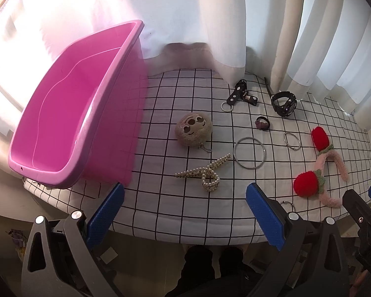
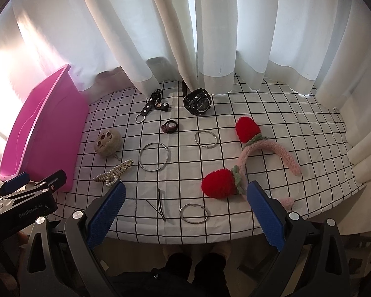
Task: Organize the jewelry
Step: 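Close the left tool on the black hairpin while the right tool grasps the pink strawberry headband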
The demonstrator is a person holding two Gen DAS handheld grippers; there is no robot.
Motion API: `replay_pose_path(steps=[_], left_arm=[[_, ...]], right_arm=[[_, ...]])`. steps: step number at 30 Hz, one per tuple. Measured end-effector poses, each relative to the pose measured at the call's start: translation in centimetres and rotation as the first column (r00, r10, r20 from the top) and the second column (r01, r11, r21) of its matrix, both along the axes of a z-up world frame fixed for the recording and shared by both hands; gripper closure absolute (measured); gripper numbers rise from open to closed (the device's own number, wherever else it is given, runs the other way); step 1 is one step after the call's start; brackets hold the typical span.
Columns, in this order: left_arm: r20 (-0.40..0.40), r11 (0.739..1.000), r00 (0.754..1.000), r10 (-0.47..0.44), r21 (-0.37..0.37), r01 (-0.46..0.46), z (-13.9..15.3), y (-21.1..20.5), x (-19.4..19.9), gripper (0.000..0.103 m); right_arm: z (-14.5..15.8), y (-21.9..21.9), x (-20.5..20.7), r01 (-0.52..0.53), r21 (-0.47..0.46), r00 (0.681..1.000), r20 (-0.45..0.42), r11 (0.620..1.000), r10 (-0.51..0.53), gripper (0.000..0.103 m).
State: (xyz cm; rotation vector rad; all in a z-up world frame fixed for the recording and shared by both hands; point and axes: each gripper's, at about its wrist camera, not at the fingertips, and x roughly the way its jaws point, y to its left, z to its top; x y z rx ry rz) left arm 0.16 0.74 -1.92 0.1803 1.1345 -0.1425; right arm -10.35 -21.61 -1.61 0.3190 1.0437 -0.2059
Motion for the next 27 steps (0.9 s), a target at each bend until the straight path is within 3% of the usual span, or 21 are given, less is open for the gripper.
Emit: replay_pose_path(steps=[6,12,18,22,27], left_arm=[[-0.057,0.997,0.996,-0.069,-0.046,0.067,-3.9,-0.7,-0.4,0.006],[-0.066,0.995,0.993,-0.099,-0.035,0.097,-6.9,-2.4,-1.6,0.006],[-0.061,0.997,0.996,-0.071,-0.044,0.069,-8.7,-3.8,-3.2,0.006],[-0.074,0.999,0.997,0.000,-0.036,-0.003,-10.5,-5.2,-4.5,0.006],[-0.072,0.995,0.993,0.095,-0.030,-0.098,-12.7,-7.1,-5.8,0.006]], right_arm=[[-2.9,-3.1,-3.6,0.104,0.037,0.994,0.033,0.994,-0.106,0.009],[-5.8,-6.3,-6.3,0.154,-0.035,0.988,-0.004,0.987,-0.154,0.009],[-8.4,-9.1,-5.6,0.063,-0.075,0.997,-0.044,0.995,-0.067,0.009],[-10.2,-9.8,-4.0,-0.075,-0.126,0.996,-0.056,0.989,0.069,0.009],[-12.7,-11.3,-2.5,-0.201,-0.101,0.979,-0.046,0.974,0.197,0.009]])
